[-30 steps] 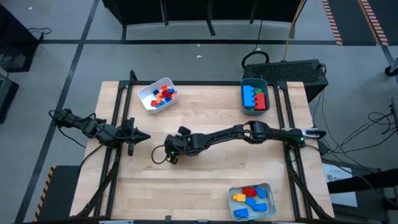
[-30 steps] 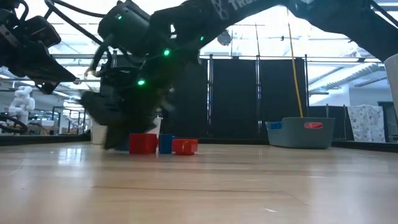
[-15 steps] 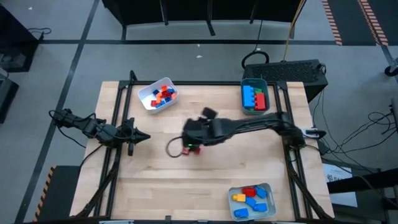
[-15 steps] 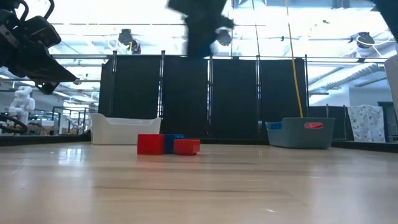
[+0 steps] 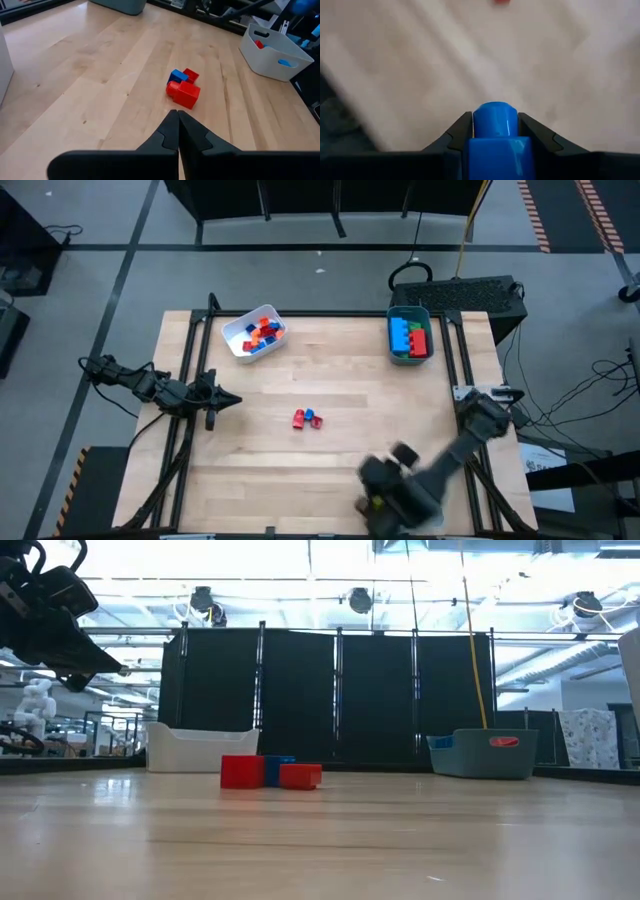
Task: Sort blocks by size
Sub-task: Put the 1 stud blue game piece into the gray bin, then put the small 4 stud red game piece into the white bin
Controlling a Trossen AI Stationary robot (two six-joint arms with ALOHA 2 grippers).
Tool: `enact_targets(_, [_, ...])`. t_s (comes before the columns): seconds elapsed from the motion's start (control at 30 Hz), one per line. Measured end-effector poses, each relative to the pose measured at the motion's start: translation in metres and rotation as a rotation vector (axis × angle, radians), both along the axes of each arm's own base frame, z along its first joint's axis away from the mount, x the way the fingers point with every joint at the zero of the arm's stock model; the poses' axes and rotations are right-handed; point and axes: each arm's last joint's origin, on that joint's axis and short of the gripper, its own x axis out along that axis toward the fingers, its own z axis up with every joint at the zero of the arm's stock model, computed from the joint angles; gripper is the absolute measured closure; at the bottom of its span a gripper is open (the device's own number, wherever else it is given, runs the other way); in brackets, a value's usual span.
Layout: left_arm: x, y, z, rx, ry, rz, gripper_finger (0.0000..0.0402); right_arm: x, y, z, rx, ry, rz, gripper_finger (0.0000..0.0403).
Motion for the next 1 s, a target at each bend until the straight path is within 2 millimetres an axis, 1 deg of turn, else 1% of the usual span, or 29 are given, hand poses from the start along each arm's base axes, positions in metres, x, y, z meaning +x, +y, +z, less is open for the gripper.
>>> enact_targets(0.07, [0.000,0.000,0.000,0.000,0.000,0.000,0.0400,-0.018,0.018,0.002,0.036,-0.036,-0.039,0.0299])
enact_targets(0.13, [0.000,0.000,0.000,0.000,-0.002,0.000,0.0400,-0.034,0.032,0.002,0.050,-0.086,-0.090,0.0299])
enact_targets(0.27, [0.000,0.000,0.001,-0.001,-0.006,0.000,0.0400,-0.053,0.044,-0.016,0.038,-0.098,-0.180,0.0299])
enact_targets(0.37, [0.000,0.000,0.001,-0.002,-0.006,0.002,0.0400,-0.059,0.043,-0.038,0.019,-0.028,-0.251,0.0299])
enact_targets(0.5, [0.000,0.000,0.001,-0.006,-0.007,0.004,0.0400,-0.061,0.042,-0.067,0.068,0.087,-0.288,0.0299])
enact_targets(0.6, [0.000,0.000,0.001,-0.007,-0.007,0.004,0.0400,-0.060,0.042,-0.084,0.091,0.093,-0.300,0.0299])
enact_targets(0.67, [0.000,0.000,0.001,-0.007,-0.007,0.004,0.0400,-0.059,0.042,-0.091,0.107,0.086,-0.297,0.0298])
enact_targets(0.73, [0.000,0.000,0.001,-0.007,-0.007,0.004,0.0400,-0.059,0.043,-0.094,0.113,0.081,-0.295,0.0281])
enact_targets(0.9, [0.000,0.000,0.001,-0.007,-0.007,0.004,0.0400,-0.059,0.043,-0.095,0.114,0.079,-0.293,0.0208])
enact_targets(1.0, [0.000,0.000,0.001,-0.007,-0.007,0.003,0.0400,-0.058,0.042,-0.095,0.111,0.084,-0.278,0.0175])
